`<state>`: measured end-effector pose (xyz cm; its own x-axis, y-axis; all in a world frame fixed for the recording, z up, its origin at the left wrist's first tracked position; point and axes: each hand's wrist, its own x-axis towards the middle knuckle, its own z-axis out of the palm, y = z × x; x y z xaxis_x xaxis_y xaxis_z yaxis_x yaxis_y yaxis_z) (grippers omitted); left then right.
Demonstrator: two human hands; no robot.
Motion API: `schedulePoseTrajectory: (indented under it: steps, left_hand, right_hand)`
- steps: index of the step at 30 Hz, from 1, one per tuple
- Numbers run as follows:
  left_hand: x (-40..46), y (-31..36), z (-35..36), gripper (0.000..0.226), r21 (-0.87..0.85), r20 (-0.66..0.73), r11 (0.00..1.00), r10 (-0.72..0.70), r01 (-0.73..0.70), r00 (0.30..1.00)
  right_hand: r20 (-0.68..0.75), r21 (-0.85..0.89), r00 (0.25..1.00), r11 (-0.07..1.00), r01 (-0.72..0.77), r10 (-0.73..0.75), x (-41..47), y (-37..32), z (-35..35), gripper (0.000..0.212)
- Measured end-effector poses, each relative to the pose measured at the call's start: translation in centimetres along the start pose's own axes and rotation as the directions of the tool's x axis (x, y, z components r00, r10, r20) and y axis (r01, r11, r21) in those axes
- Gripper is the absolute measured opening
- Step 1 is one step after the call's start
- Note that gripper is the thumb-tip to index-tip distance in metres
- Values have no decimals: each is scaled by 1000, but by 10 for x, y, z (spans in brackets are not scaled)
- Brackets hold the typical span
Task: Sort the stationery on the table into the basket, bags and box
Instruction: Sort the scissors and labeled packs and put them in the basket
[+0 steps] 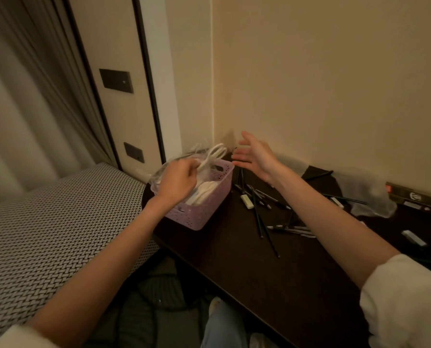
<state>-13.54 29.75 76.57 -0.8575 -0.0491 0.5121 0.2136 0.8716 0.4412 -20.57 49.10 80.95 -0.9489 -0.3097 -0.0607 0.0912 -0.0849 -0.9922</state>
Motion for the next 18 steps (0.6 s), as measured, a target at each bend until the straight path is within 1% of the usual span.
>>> schedulePoseTrajectory:
  steps: [1,3,5,6,7,8,9,10,11,12,13,15,18]
  left_hand:
    - [-1,-5,1,19,89,-12,996,17,-16,1000]
    - [-5,-10,3,18,202,-2,979,41,-40,999]
    - [-10,-11,7,19,273,12,960,64,-65,998]
    - [-12,-12,10,19,301,26,951,67,-71,997]
    - [-13,-13,12,16,322,45,943,68,-79,997]
    - [-13,-16,16,13,321,61,942,79,-95,995]
    - [-13,-20,20,16,286,81,950,106,-125,991]
    - [-12,-26,23,25,235,127,959,132,-159,983]
    - [-12,-30,24,32,179,190,967,148,-182,971]
    - [-13,-32,25,39,133,243,971,162,-199,956]
    - [-14,-33,25,45,98,287,974,167,-202,943]
    - [-17,-35,23,50,30,305,980,181,-199,935]
    - [-20,-42,21,39,-22,271,983,182,-183,945]
  right_hand:
    - [45,13,997,998,-56,55,5,3,4,56]
    - [103,41,987,991,-125,120,17,9,12,57]
    - [108,87,984,985,-149,140,28,16,20,62]
    - [100,111,986,983,-147,136,34,19,23,60]
    - [85,94,988,986,-139,131,39,22,27,52]
    - [54,29,991,992,-122,121,43,24,31,38]
    - [8,-84,994,990,-111,112,45,26,33,24]
    - [-35,-200,995,975,-99,94,50,30,36,21]
    - [-64,-305,996,949,-80,64,54,33,37,30]
    - [-80,-375,996,925,-63,35,57,36,38,39]
    - [-100,-425,995,904,-52,10,60,38,40,41]
    - [-144,-482,988,876,-19,-58,64,44,41,36]
    - [-175,-528,975,849,24,-137,70,52,41,22]
